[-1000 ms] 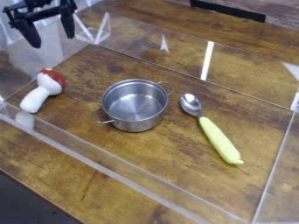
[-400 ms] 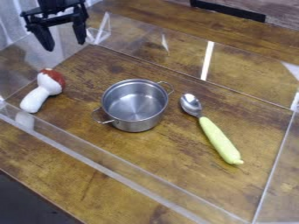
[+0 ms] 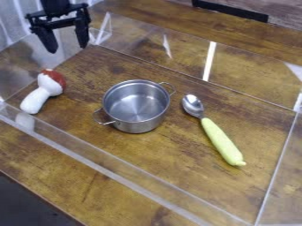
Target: Remove the mushroom from the silver pot and put it on the table
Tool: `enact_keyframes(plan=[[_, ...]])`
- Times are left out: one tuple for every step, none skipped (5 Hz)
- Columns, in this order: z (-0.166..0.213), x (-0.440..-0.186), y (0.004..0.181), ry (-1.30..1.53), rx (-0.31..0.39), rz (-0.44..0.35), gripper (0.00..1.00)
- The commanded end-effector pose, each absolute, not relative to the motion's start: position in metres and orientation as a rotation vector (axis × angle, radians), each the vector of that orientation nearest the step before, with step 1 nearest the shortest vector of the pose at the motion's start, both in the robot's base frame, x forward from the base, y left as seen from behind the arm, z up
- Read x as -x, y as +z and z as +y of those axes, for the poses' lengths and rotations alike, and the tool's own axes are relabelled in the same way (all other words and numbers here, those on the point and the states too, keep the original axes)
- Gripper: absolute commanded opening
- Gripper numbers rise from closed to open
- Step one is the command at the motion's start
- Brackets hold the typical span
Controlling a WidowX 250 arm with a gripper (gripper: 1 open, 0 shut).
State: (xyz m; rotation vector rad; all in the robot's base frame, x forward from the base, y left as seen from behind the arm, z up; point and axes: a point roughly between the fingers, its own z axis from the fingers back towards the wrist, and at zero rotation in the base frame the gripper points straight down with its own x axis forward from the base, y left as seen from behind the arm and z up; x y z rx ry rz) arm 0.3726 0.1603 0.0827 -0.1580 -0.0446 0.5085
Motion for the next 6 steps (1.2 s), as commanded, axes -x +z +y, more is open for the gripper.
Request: enact_keyframes(plan=[[0.145, -0.377, 0.106, 0.449, 0.14, -0.089, 1.0], [0.144, -0.376, 0.103, 0.483, 0.136, -0.083, 1.0], [0.142, -0.376, 0.102, 0.515, 0.135, -0.08, 0.0], [0.151, -0.372, 0.103, 0.535, 0.129, -0.072, 1.0], [0.159, -0.367, 0.104, 0.556, 0.122, -0.062, 1.0], [0.157, -0.361, 0.113, 0.637, 0.121, -0.069, 1.0]])
